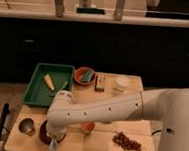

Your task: Wipe purple bowl with towel

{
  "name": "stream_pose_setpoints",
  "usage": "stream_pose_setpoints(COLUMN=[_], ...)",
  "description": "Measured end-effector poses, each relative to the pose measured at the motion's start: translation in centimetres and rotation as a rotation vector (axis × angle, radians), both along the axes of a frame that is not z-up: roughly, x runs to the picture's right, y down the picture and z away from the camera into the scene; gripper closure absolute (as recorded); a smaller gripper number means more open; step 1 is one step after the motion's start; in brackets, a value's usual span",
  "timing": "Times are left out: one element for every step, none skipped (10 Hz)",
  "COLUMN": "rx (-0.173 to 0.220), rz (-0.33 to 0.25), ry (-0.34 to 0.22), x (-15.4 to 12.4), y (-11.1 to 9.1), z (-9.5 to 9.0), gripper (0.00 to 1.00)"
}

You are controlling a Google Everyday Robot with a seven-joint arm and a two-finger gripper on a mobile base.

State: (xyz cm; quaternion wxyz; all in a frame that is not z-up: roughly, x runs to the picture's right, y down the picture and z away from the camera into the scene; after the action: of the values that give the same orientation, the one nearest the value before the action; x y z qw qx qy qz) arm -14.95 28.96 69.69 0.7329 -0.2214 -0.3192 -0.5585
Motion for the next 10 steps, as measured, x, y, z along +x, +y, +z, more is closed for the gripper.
stream_pose_setpoints(rx=[0.012,0.02,0.03,0.048,0.056,0.063,0.068,0.07,0.065,0.057], rz=[0.014,0.022,0.03,0.03,0.026,0.016,-0.003,-0.03,-0.055,-0.078], ry=[0.027,0.041,0.045,0.036,0.025,0.008,-0.021,-0.053,-0.082,-0.11], x=[0.6,0.6,0.4,-0.6,-1.5,-2.9,-4.6,-6.2,-7.2,-7.8], y=[-1.0,-1.7,-2.5,-3.8,-4.4,-4.9,-5.0,-4.8,-4.2,-3.1], z=[1.1,1.7,2.1,2.4,2.5,2.5,2.3,1.9,1.3,0.5], gripper=[1.0,1.0,1.0,1.0,1.0,1.0,1.0,1.0,1.0,1.0])
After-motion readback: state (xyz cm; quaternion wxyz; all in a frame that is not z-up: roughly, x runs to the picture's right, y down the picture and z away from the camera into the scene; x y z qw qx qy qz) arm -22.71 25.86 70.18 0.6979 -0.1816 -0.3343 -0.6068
